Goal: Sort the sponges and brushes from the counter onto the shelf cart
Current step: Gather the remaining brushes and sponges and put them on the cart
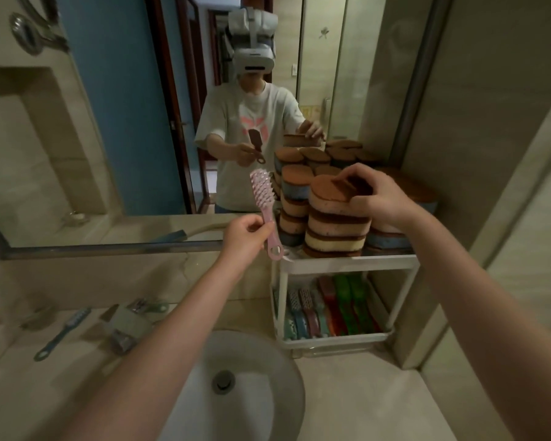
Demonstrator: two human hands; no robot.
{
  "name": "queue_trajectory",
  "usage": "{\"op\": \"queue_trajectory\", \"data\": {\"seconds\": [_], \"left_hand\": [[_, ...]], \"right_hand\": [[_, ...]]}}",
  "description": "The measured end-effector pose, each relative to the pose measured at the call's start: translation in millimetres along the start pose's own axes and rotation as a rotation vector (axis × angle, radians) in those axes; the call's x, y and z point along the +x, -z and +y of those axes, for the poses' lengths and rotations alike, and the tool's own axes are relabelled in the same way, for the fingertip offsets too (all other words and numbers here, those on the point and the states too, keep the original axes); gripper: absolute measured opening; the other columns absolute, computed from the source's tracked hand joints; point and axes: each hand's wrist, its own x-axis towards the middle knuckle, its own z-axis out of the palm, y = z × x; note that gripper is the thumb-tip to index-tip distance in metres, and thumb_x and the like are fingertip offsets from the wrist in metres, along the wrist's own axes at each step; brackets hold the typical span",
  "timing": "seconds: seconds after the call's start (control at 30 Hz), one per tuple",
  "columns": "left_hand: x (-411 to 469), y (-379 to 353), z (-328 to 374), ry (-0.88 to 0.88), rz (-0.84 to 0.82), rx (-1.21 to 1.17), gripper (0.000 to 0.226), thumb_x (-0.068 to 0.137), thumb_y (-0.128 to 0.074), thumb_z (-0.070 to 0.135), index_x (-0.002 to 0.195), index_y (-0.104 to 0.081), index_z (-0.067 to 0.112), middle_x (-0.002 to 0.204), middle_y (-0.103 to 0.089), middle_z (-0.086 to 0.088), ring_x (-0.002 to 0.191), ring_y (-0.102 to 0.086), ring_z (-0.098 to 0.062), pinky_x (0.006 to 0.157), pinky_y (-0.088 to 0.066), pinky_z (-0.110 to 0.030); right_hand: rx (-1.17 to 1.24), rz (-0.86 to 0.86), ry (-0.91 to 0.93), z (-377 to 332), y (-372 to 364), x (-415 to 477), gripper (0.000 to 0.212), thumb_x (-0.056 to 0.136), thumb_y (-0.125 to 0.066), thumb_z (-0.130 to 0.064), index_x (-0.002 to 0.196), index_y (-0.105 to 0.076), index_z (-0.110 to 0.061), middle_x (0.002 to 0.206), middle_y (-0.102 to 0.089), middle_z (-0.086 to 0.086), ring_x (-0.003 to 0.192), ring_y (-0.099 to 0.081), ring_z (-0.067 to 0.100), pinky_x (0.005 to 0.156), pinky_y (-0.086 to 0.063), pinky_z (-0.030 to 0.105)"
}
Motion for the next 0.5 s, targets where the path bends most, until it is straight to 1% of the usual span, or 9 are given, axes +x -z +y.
{"op": "queue_trajectory", "data": {"seconds": [0.1,0.2,0.23,0.33,0.4,0.47,0.5], "left_hand": [[0,-6,1,0.005,-0.003,0.012,0.016,0.088,-0.060,0.014,0.088,-0.067,0.000,0.068,-0.059,-0.001,0.058,-0.052,-0.009,0.064,-0.047,-0.027],[0,-8,2,0.016,0.002,0.017,0.014,0.088,-0.060,0.014,0.090,-0.067,0.001,0.070,-0.060,-0.001,0.059,-0.052,-0.009,0.064,-0.047,-0.026],[0,-9,2,0.018,0.005,0.018,0.014,0.088,-0.060,0.014,0.090,-0.067,0.002,0.070,-0.060,0.000,0.059,-0.052,-0.009,0.064,-0.047,-0.026],[0,-10,0,0.014,0.019,0.024,0.015,0.089,-0.060,0.014,0.090,-0.067,0.000,0.068,-0.059,0.000,0.058,-0.051,-0.009,0.062,-0.046,-0.025],[-2,-10,-2,0.014,0.025,0.030,0.015,0.088,-0.060,0.013,0.090,-0.067,0.000,0.067,-0.059,0.000,0.057,-0.051,-0.009,0.062,-0.045,-0.025],[-4,-10,-4,0.015,0.020,0.020,0.012,0.088,-0.060,0.012,0.090,-0.066,0.002,0.070,-0.060,-0.001,0.057,-0.051,-0.009,0.060,-0.045,-0.024],[-7,-10,-5,0.020,0.013,0.013,0.011,0.088,-0.060,0.012,0.091,-0.066,0.004,0.072,-0.062,-0.002,0.057,-0.052,-0.008,0.059,-0.045,-0.022]], "right_hand": [[-0.053,-0.031,0.003,4,2,7,0.046,0.071,-0.060,-0.026,0.117,-0.053,-0.028,0.115,-0.053,0.002,0.103,-0.053,0.021,0.083,-0.050,0.040],[-0.156,-0.053,0.042,12,-1,13,0.036,0.081,-0.061,-0.014,0.115,-0.056,-0.023,0.114,-0.054,0.002,0.103,-0.051,0.020,0.077,-0.045,0.032],[-0.204,-0.050,0.054,14,-4,14,0.034,0.083,-0.060,-0.012,0.115,-0.056,-0.023,0.114,-0.054,0.001,0.104,-0.051,0.020,0.078,-0.043,0.031],[-0.329,-0.010,0.093,19,-9,14,0.034,0.083,-0.059,-0.014,0.116,-0.057,-0.021,0.114,-0.057,0.001,0.106,-0.051,0.022,0.087,-0.045,0.038],[-0.370,0.036,0.136,19,-13,12,0.035,0.083,-0.057,-0.017,0.117,-0.057,-0.018,0.116,-0.057,0.002,0.110,-0.050,0.023,0.098,-0.040,0.044],[-0.351,0.138,0.202,17,-18,6,0.041,0.079,-0.052,-0.024,0.119,-0.056,-0.016,0.119,-0.056,0.003,0.114,-0.048,0.023,0.105,-0.035,0.051],[-0.326,0.200,0.241,14,-23,3,0.043,0.076,-0.051,-0.026,0.118,-0.057,-0.015,0.120,-0.057,0.004,0.115,-0.047,0.023,0.105,-0.035,0.051]]}}
